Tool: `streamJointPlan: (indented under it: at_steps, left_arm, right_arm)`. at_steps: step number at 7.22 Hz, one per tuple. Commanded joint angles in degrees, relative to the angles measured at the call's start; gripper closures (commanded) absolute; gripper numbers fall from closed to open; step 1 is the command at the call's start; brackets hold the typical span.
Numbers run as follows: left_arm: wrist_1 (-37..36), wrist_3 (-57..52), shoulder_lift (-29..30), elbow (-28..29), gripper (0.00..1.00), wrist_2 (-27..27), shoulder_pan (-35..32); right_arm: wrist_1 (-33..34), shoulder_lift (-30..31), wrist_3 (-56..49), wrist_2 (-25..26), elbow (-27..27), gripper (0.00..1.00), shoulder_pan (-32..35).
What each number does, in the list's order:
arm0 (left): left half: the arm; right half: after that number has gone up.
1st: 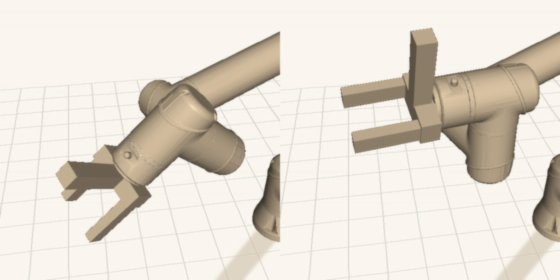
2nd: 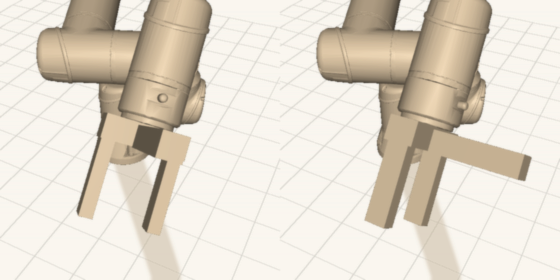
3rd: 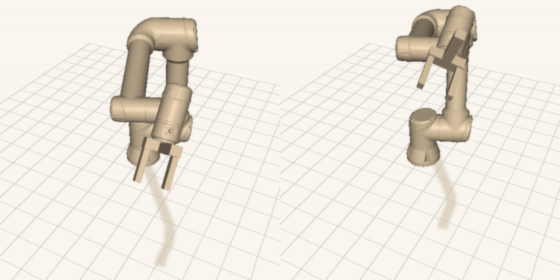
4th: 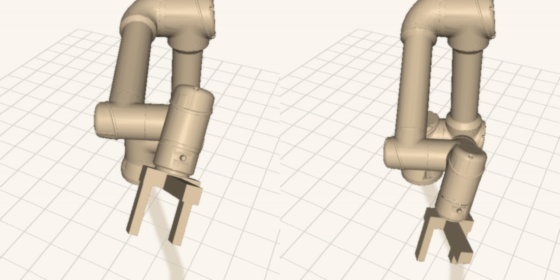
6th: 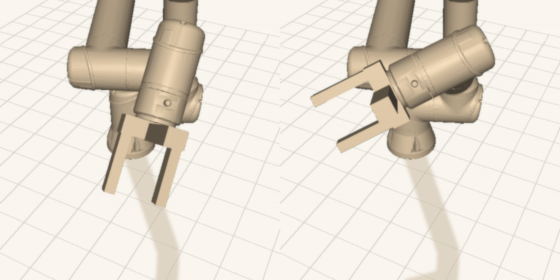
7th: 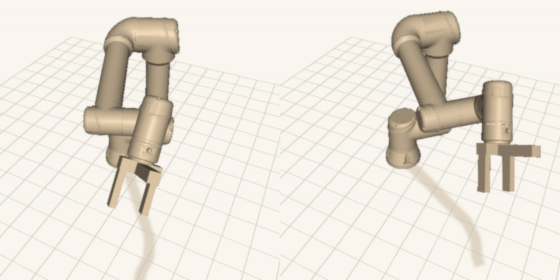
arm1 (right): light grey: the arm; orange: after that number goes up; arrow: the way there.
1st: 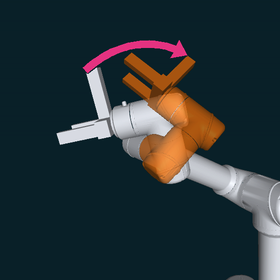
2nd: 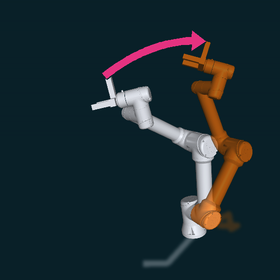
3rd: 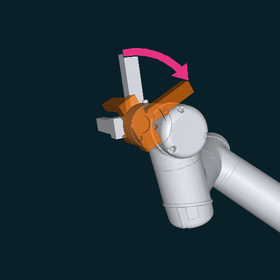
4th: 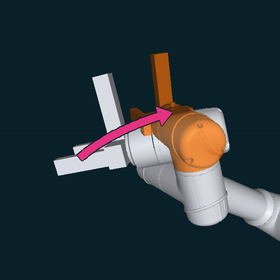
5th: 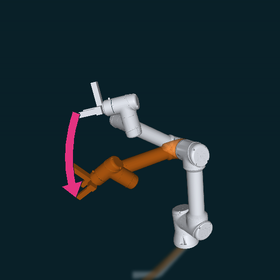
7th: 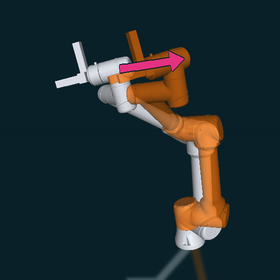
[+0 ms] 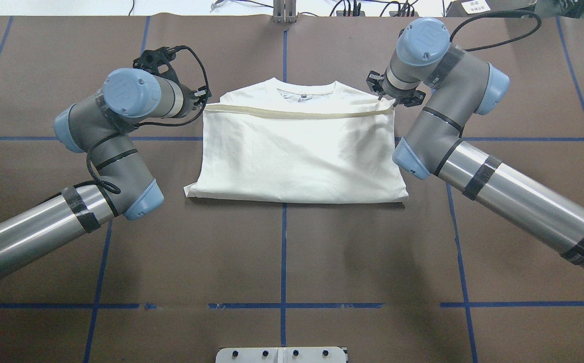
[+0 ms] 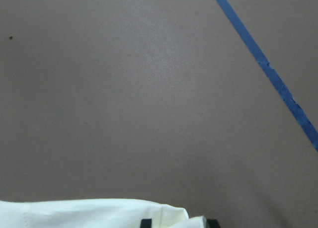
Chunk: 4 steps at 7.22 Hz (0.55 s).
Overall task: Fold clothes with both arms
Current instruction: 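Release the hem and move the right gripper to the folded shirt's near corner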
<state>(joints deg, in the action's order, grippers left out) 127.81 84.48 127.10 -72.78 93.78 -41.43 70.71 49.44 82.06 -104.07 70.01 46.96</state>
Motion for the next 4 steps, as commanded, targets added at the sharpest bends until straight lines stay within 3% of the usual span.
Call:
streamJointPlan:
  at_steps: [1, 2, 4]
  left_arm:
    - [2.34, 0.24, -0.45, 0.01, 0.71, 0.00, -0.06]
    - [3.14, 0.33, -0.62, -0.08, 0.71, 0.00, -0.06]
    - [3.14, 0.07, -1.06, -0.08, 0.71, 0.00, -0.06]
  right_arm:
    - [0.04, 2.21, 1.08, -0.69, 7.01, 0.37, -1.15]
    - [-0.22, 8.68, 8.48, -0.70, 15.59, 0.37, -5.43]
    - [-0.22, 17.22, 15.83, -0.43, 24.96, 0.37, -9.59]
